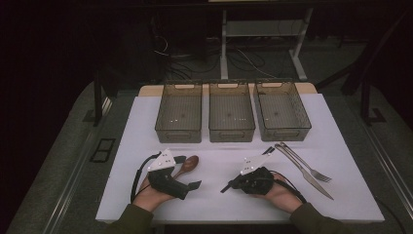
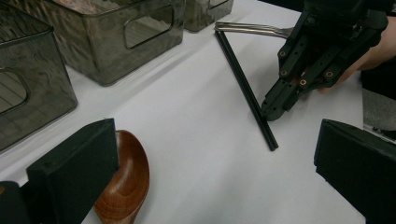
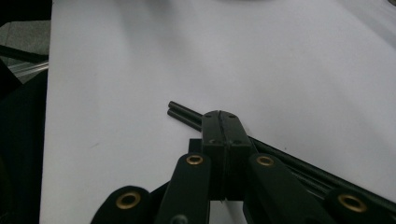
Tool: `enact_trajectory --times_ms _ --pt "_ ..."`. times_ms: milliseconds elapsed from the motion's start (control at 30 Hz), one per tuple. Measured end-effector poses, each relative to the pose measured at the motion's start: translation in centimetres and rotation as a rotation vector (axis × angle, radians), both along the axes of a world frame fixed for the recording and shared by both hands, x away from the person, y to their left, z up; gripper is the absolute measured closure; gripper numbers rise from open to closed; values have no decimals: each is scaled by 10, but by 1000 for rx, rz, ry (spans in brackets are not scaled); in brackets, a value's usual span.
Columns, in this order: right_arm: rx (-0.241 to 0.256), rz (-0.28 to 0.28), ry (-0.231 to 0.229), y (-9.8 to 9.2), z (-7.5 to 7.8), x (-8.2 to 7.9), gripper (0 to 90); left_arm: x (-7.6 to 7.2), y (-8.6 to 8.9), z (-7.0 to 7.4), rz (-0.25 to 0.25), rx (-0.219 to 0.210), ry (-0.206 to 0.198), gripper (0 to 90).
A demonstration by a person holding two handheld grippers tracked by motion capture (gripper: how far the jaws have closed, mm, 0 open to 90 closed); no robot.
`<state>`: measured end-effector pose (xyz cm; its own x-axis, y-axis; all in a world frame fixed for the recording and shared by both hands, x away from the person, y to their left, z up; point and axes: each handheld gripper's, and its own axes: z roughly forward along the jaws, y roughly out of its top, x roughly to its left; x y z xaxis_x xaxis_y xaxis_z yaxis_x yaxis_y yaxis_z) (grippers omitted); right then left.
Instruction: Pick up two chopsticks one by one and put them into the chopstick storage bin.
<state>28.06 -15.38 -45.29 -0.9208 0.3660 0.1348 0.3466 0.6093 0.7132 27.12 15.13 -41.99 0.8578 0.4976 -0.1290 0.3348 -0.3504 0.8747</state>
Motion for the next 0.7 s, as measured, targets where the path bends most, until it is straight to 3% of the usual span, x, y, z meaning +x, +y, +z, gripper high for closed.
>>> enact_trajectory --times_ms 700 --pt "16 13 -6 18 0 11 885 0 0 0 -4 -2 -2 0"
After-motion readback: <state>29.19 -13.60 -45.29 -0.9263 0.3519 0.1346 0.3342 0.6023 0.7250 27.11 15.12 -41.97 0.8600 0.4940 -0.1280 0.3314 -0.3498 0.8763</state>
